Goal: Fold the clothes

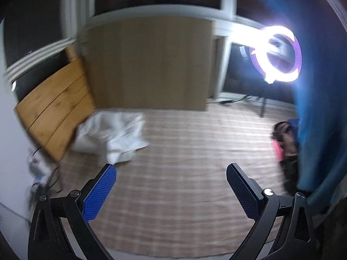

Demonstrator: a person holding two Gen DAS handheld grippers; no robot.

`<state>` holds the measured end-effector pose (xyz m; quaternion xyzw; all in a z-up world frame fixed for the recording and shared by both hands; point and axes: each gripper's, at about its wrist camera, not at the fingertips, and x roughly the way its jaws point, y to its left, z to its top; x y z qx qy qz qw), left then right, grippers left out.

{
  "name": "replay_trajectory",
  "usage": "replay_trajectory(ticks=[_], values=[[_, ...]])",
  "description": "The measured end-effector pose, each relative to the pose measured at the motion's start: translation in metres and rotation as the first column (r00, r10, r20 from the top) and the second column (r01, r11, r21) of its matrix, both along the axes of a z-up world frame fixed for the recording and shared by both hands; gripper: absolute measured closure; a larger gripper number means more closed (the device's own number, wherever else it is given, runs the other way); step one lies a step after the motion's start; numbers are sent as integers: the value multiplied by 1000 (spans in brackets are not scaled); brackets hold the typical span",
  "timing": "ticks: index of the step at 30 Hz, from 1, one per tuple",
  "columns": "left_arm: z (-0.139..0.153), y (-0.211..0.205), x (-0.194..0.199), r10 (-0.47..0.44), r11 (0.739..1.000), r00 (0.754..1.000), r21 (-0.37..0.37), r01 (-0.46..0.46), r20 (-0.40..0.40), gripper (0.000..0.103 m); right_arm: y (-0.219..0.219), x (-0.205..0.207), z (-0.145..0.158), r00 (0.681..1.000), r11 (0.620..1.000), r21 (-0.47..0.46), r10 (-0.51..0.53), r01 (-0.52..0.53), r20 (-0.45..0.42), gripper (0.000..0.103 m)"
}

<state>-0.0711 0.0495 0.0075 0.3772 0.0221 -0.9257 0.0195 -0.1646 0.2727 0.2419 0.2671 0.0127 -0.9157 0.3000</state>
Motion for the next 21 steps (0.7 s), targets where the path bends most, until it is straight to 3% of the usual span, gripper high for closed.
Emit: replay_trajectory(ticks=[2, 6, 10, 13, 15, 16, 17, 21], values=[[-11, -28, 2, 21, 1000, 999, 0, -21, 33, 1, -49, -36, -60, 985, 993, 115, 8, -28, 172, 85], [-28, -49, -3, 2, 999, 997, -36, 1, 76, 1, -39, -48, -115, 962, 993, 114, -32, 1, 270, 81], [-47, -35, -25, -111, 994, 984, -1, 112, 138, 1, 47, -15, -150, 944, 972, 172, -201, 159, 264, 26], [-69, 0, -46, -228, 973, 956, 24, 228, 184, 1, 109, 8, -178, 907, 928, 236, -344, 289, 244, 24], [-83, 32, -56, -305, 952, 930, 34, 305, 207, 1, 146, 18, -215, 858, 880, 322, -439, 350, 267, 24], [-89, 50, -60, -346, 938, 913, 42, 345, 216, 1, 163, 21, -243, 824, 848, 387, -485, 361, 292, 24], [-96, 69, -63, -386, 922, 895, 50, 385, 222, 1, 176, 21, -260, 811, 835, 419, -499, 356, 305, 24], [-120, 146, -76, -490, 866, 829, 36, 499, 270, 1, 205, 16, -313, 783, 801, 501, -526, 327, 331, 24]])
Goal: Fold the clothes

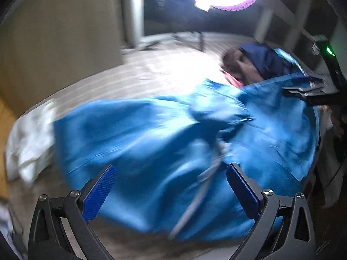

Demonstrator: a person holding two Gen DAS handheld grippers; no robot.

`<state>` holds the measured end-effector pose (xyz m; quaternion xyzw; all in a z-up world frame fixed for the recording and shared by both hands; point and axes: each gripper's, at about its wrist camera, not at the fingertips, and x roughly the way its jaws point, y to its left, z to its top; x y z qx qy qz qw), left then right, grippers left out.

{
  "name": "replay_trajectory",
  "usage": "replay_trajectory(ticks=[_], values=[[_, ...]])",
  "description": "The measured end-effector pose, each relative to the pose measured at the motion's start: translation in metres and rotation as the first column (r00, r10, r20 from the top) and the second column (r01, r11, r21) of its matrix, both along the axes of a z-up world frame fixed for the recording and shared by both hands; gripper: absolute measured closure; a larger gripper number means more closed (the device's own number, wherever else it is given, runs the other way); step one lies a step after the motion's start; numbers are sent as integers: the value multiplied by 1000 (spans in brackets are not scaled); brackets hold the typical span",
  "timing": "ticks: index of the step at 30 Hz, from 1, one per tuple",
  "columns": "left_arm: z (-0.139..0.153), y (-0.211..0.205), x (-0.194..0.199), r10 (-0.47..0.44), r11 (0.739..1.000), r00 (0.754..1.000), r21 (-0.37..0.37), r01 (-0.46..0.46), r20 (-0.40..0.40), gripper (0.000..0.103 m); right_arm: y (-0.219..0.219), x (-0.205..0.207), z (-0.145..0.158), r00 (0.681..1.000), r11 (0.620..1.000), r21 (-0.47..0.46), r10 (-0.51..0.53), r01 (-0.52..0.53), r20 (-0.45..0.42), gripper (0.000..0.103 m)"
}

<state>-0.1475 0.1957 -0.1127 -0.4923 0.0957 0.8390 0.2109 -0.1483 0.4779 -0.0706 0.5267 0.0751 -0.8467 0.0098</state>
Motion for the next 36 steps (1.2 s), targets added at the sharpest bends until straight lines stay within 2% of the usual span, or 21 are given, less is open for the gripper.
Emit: replay_trajectory(ticks=[3, 5, 7, 8, 9, 10, 11, 13, 16, 18, 21, 22, 23, 24, 25, 27, 29, 31, 33, 34, 36], values=[[-17, 40, -17, -32, 995, 999, -93, 30, -21, 1, 13, -17, -12, 999, 999, 28, 33, -34, 17, 24], [-28, 61, -33, -34, 989, 998, -146, 27, -48, 4, 11, -24, -5, 997, 995, 56, 77, -78, 16, 24], [-32, 59, -48, -23, 996, 1000, -86, 23, 2, 31, 6, -31, -5, 991, 984, 123, 132, -132, 8, 24], [-35, 58, -55, -18, 998, 999, -55, 20, 28, 68, 5, -33, -9, 989, 975, 166, 146, -145, 6, 24], [-37, 56, -63, -14, 1000, 998, -24, 16, 53, 95, 4, -34, -10, 987, 968, 196, 160, -158, 9, 24], [-40, 55, -70, -11, 1000, 997, 6, 11, 79, 96, 3, -35, -9, 983, 964, 191, 185, -184, 11, 24], [-42, 54, -78, -9, 999, 994, 36, 5, 105, 96, 3, -36, -7, 977, 964, 161, 214, -212, 9, 24], [-28, 29, -72, 14, 996, 998, 87, -19, 59, 96, 0, -38, -5, 963, 954, 136, 270, -268, 6, 24], [-9, -13, -62, 78, 995, 997, 70, -78, -1, 97, -11, -48, -15, 936, 919, 181, 350, -351, 38, 24], [2, -47, -57, 147, 988, 989, 54, -145, -32, 97, -19, -57, -29, 913, 896, 176, 399, -408, 85, 24], [7, -102, -56, 282, 959, 958, 53, -279, -46, 97, -33, -66, -43, 876, 874, 94, 462, -476, 139, 27], [7, -118, -55, 323, 945, 946, 62, -320, -41, 97, -36, -68, -47, 865, 869, 66, 478, -491, 154, 48], [4, -131, -53, 348, 937, 937, 43, -346, -41, 97, -37, -70, -50, 859, 868, 43, 482, -496, 173, 88], [2, -143, -52, 373, 928, 927, 23, -372, -42, 96, -38, -72, -52, 851, 868, 5, 485, -496, 201, 99], [-1, -155, -51, 397, 918, 917, 3, -398, -43, 93, -39, -71, -52, 843, 867, -30, 491, -497, 219, 99], [-10, -169, -48, 437, 896, 899, -66, -439, -37, 68, -43, -61, -40, 837, 856, -60, 515, -514, 186, 99], [-13, -179, -38, 458, 884, 889, -87, -458, -30, 58, -45, -49, -20, 849, 863, -118, 504, -491, 155, 99], [-6, -183, -22, 464, 883, 885, -60, -465, -34, 56, -46, -35, 4, 869, 856, -253, 486, -451, 94, 99], [1, -186, -6, 464, 885, 885, -36, -465, -41, 54, -52, -19, 21, 870, 821, -364, 490, -439, 56, 99], [5, -187, 2, 460, 887, 887, -26, -462, -44, 53, -60, -9, 26, 866, 806, -387, 499, -447, 40, 99], [7, -191, 16, 460, 885, 885, -43, -464, -65, 43, -81, 10, 31, 857, 775, -442, 514, -452, 24, 99]])
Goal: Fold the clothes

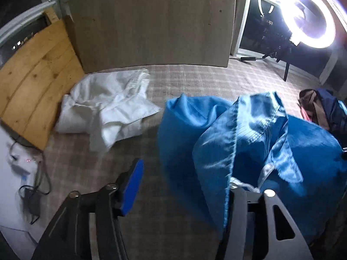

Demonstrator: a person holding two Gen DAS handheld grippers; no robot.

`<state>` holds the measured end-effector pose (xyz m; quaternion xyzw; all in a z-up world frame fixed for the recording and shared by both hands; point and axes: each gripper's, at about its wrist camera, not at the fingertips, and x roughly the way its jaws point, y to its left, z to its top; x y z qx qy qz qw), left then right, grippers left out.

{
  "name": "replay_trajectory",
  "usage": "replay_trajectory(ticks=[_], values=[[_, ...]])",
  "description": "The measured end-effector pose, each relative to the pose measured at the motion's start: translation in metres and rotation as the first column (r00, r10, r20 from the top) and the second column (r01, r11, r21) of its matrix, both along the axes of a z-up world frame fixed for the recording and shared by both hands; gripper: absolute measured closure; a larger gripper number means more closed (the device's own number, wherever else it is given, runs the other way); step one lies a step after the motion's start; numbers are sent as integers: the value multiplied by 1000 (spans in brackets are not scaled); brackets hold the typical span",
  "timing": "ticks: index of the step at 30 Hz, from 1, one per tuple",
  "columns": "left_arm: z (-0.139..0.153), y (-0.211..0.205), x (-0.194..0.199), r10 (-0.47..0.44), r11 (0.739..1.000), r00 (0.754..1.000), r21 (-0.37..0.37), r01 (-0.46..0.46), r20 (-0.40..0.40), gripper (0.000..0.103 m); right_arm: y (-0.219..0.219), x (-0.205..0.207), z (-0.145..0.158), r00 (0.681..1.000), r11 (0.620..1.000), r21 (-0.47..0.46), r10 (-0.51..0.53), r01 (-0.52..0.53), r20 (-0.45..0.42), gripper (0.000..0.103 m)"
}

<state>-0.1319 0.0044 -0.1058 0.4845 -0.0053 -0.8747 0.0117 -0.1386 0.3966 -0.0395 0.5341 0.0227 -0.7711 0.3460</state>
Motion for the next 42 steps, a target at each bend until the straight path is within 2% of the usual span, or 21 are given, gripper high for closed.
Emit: replay_trajectory(ticks=[2, 4, 7, 9, 11, 15, 18, 19, 21, 23, 25, 26, 28, 31, 33, 36, 37, 38, 39, 40, 42], values=[[-2, -5, 10, -10, 1000, 1000, -19, 11, 14, 37, -24, 8, -2, 999, 993, -119, 17, -12, 44, 99], [-10, -17, 20, -13, 999, 999, -31, 14, 41, 36, -50, 16, -5, 996, 973, -229, 42, -22, 83, 99], [-14, -45, 38, 16, 999, 997, 36, -18, 81, 36, -115, 23, -18, 986, 946, -313, 122, -82, 113, 99], [-6, -73, 59, 71, 994, 996, 74, -75, 61, 36, -162, 26, -31, 972, 922, -366, 185, -122, 141, 99], [4, -104, 85, 164, 985, 986, 49, -165, 31, 36, -217, 30, -42, 951, 891, -421, 257, -167, 169, 99], [14, -158, 124, 310, 951, 950, -19, -310, 24, 36, -334, 43, -52, 906, 831, -486, 390, -270, 164, 99], [12, -190, 152, 406, 914, 913, 4, -406, 49, 37, -395, 62, -56, 847, 829, -423, 484, -365, 218, 95], [10, -188, 156, 400, 916, 915, 18, -401, 53, 37, -403, 67, -55, 828, 830, -397, 507, -393, 239, 94], [5, -184, 164, 387, 920, 920, 45, -390, 62, 36, -395, 71, -46, 811, 817, -379, 538, -434, 229, 85], [-2, -169, 159, 333, 939, 940, 69, -337, 72, 36, -357, 57, -29, 829, 815, -380, 529, -438, 181, 61], [-13, -150, 150, 263, 954, 961, 127, -273, 89, 36, -308, 27, -18, 870, 843, -350, 476, -409, 129, 48], [-18, -142, 144, 227, 956, 969, 166, -241, 98, 36, -289, 10, -15, 898, 871, -305, 430, -386, 92, 47], [-31, -122, 127, 186, 973, 975, 117, -200, 119, 36, -251, -34, -12, 952, 941, -152, 306, -303, -5, 47], [-52, -100, 104, 135, 987, 979, 71, -147, 153, 36, -225, -88, -25, 977, 978, 39, 207, -205, -60, 47], [-64, -96, 91, 113, 989, 978, 76, -128, 175, 36, -221, -120, -38, 983, 982, 59, 181, -179, -16, 47], [-83, -91, 72, 81, 991, 975, 85, -101, 208, 38, -232, -150, -60, 987, 991, -3, 130, -131, 92, 46], [-90, -89, 65, 70, 992, 973, 88, -91, 219, 42, -236, -152, -69, 985, 991, 5, 130, -131, 113, 46], [-93, -86, 63, 56, 990, 973, 114, -83, 223, 59, -241, -155, -78, 983, 991, 13, 129, -132, 134, 46], [-92, -85, 66, 50, 988, 975, 130, -80, 218, 86, -246, -158, -88, 980, 991, 20, 128, -133, 155, 46], [-91, -83, 69, 45, 986, 976, 146, -78, 214, 95, -250, -161, -97, 976, 991, 28, 127, -134, 176, 46], [-88, -81, 76, 35, 982, 978, 177, -72, 204, 102, -260, -166, -115, 968, 990, 44, 125, -137, 218, 46]])
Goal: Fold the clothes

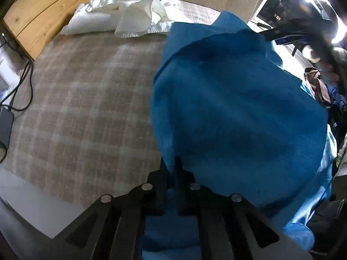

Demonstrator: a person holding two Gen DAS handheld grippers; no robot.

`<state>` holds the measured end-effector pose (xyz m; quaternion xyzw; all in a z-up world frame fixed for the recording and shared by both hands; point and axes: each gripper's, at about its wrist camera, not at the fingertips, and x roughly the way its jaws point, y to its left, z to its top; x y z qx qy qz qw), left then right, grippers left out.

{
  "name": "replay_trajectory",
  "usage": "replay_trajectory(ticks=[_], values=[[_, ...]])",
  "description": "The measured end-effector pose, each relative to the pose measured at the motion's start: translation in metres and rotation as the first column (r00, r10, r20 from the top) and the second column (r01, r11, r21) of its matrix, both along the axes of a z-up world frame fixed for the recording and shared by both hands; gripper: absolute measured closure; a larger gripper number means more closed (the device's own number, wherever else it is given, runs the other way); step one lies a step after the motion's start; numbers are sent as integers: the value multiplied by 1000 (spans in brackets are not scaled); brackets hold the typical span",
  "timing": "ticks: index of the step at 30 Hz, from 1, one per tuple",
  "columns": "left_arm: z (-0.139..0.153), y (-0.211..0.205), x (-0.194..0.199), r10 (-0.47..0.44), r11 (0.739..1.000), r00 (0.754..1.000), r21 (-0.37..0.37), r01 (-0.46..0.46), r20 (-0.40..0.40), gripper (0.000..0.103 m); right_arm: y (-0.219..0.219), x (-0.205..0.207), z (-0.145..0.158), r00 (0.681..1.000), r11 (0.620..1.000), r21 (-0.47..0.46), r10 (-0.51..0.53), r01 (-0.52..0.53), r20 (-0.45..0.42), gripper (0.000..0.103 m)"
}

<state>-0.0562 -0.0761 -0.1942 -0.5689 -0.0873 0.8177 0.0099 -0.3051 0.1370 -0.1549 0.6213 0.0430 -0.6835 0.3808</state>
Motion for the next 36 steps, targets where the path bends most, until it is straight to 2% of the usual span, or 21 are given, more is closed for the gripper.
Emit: replay_trajectory(ticks=[2, 3, 4, 5, 7, 9, 11, 13, 15, 17, 19, 21, 22, 23, 25, 27, 28, 29, 31, 33, 36], values=[[3, 3, 6, -3, 1000, 1000, 31, 4, -11, 103, -9, -5, -17, 999, 1000, 14, 0, -1, 37, 46], [4, 4, 10, -5, 999, 1000, 46, 6, -17, 103, -12, -5, -19, 999, 1000, -11, 1, -1, 44, 50], [7, 3, 13, 1, 999, 1000, 36, 0, -22, 103, -16, -3, -20, 999, 999, -35, 14, -12, 43, 77], [9, 1, 16, 7, 1000, 1000, 26, -6, -27, 103, -20, 0, -19, 999, 999, -41, 34, -32, 37, 99], [15, -2, 23, 19, 1000, 999, 6, -19, -38, 103, -25, 11, -9, 997, 996, -48, 75, -75, -13, 100], [21, -6, 30, 31, 999, 998, -14, -32, -48, 103, -20, 18, 16, 991, 993, -78, 75, -84, -112, 100], [26, -9, 37, 42, 998, 997, -34, -44, -59, 103, -6, 17, 48, 980, 992, -119, 14, -39, -199, 100], [32, -12, 43, 54, 997, 996, -54, -57, -71, 103, 20, 11, 85, 958, 985, -164, -100, 57, -270, 100], [39, -12, 44, 54, 997, 994, -52, -60, -94, 103, 48, 6, 124, 918, 966, -213, -214, 147, -334, 100], [44, -11, 44, 40, 998, 992, -44, -46, -120, 103, 91, 14, 163, 844, 931, -258, -349, 260, -408, 100], [46, -9, 39, 28, 998, 990, -43, -35, -138, 103, 114, 27, 186, 767, 900, -263, -433, 346, -474, 100], [43, -8, 36, 21, 998, 991, -50, -27, -132, 103, 117, 36, 182, 783, 925, -121, -370, 360, -500, 93], [39, -9, 35, 19, 998, 993, -58, -26, -116, 103, 116, 37, 169, 809, 934, -13, -317, 358, -495, 84], [35, -9, 34, 17, 997, 995, -66, -24, -101, 103, 120, 36, 162, 822, 937, 17, -297, 349, -486, 83], [26, -10, 33, 14, 996, 997, -83, -20, -69, 103, 126, 35, 152, 853, 955, 2, -263, 296, -450, 82], [22, -11, 33, 16, 996, 998, -91, -21, -56, 97, 124, 39, 149, 885, 983, -12, -170, 183, -434, 72], [20, -12, 34, 17, 995, 999, -94, -22, -49, 96, 115, 44, 147, 885, 995, 14, -85, 102, -457, 58], [17, -12, 34, 19, 995, 999, -98, -23, -42, 93, 101, 48, 143, 874, 998, 54, -3, 34, -486, 44], [13, -13, 35, 21, 994, 999, -106, -24, -29, 85, 65, 59, 129, 822, 980, 162, 187, -116, -538, 34], [9, -14, 35, 23, 993, 1000, -113, -25, -16, 75, 34, 66, 112, 747, 931, 267, 359, -247, -560, 33], [2, -16, 36, 27, 992, 1000, -125, -27, 4, 69, 7, 72, 77, 698, 853, 349, 520, -389, -492, 33]])
